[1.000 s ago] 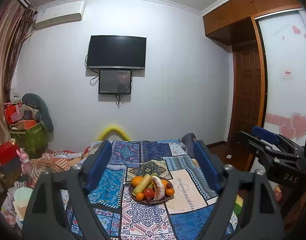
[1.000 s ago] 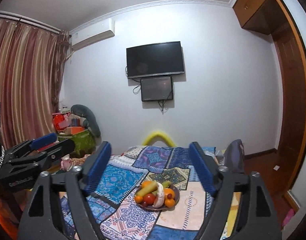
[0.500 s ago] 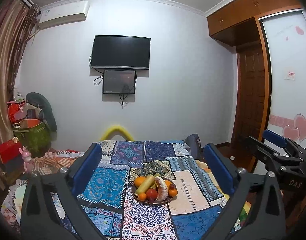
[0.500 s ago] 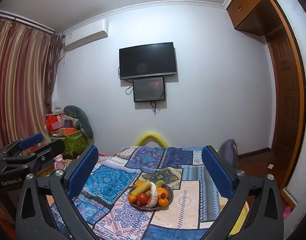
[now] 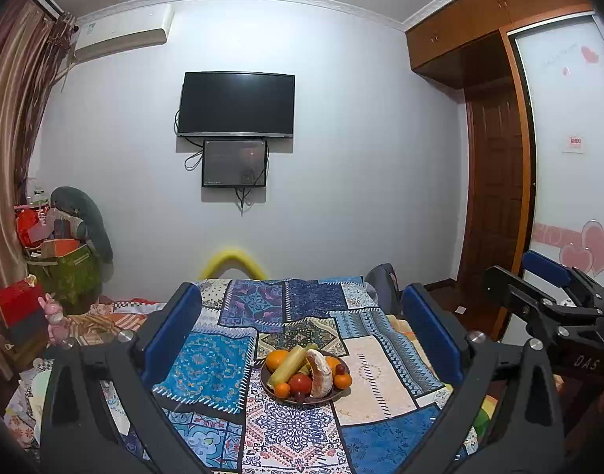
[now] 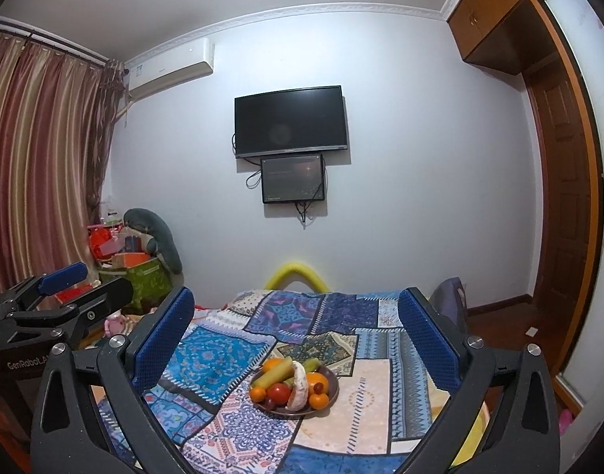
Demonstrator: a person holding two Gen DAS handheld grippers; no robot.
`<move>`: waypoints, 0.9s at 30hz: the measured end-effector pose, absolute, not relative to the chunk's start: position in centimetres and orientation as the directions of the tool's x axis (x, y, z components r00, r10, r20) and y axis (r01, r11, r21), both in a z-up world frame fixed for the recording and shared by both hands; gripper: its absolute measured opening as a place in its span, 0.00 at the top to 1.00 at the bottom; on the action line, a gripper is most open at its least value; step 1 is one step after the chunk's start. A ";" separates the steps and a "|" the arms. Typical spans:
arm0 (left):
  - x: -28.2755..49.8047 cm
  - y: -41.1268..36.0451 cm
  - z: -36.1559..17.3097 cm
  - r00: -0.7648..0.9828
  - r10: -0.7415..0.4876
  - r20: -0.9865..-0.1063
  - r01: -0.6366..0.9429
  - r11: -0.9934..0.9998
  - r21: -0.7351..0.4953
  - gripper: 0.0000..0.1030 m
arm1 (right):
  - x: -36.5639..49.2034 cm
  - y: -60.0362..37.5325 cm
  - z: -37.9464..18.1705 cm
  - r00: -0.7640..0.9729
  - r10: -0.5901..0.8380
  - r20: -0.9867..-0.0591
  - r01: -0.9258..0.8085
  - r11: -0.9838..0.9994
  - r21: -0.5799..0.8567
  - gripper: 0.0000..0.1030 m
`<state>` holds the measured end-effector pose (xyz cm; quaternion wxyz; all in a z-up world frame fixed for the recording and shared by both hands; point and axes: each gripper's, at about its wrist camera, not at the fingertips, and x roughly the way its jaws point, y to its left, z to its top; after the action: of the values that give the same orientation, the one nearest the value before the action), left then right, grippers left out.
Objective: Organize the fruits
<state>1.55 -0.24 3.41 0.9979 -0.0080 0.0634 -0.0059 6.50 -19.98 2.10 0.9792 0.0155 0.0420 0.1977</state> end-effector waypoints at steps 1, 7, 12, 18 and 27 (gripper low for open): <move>1.5 -0.2 3.4 0.992 -0.014 -0.126 0.012 1.000 -0.017 0.00 | 6.4 -20.0 2.1 0.920 0.386 -0.075 -0.383 0.923 0.044 0.00; 1.5 -0.3 3.4 0.992 -0.012 -0.125 0.010 1.000 -0.014 0.00 | 6.2 -20.0 2.3 0.921 0.382 -0.075 -0.380 0.924 0.041 0.00; 1.6 -0.5 3.3 0.992 -0.011 -0.126 0.010 1.000 -0.006 0.00 | 6.1 -20.0 2.3 0.922 0.381 -0.075 -0.379 0.925 0.039 0.00; 1.6 -0.6 3.3 0.992 -0.017 -0.124 0.016 1.000 -0.007 0.00 | 6.2 -20.1 2.4 0.923 0.377 -0.076 -0.376 0.926 0.038 0.00; 1.8 -0.5 3.3 0.988 -0.052 -0.144 0.049 0.999 -0.023 0.00 | 6.1 -20.1 2.5 0.924 0.376 -0.075 -0.375 0.927 0.031 0.00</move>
<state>1.79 -0.53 3.28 0.9970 -0.0095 0.0727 -0.0252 6.15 -20.06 2.46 0.9807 0.0083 0.0396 0.1915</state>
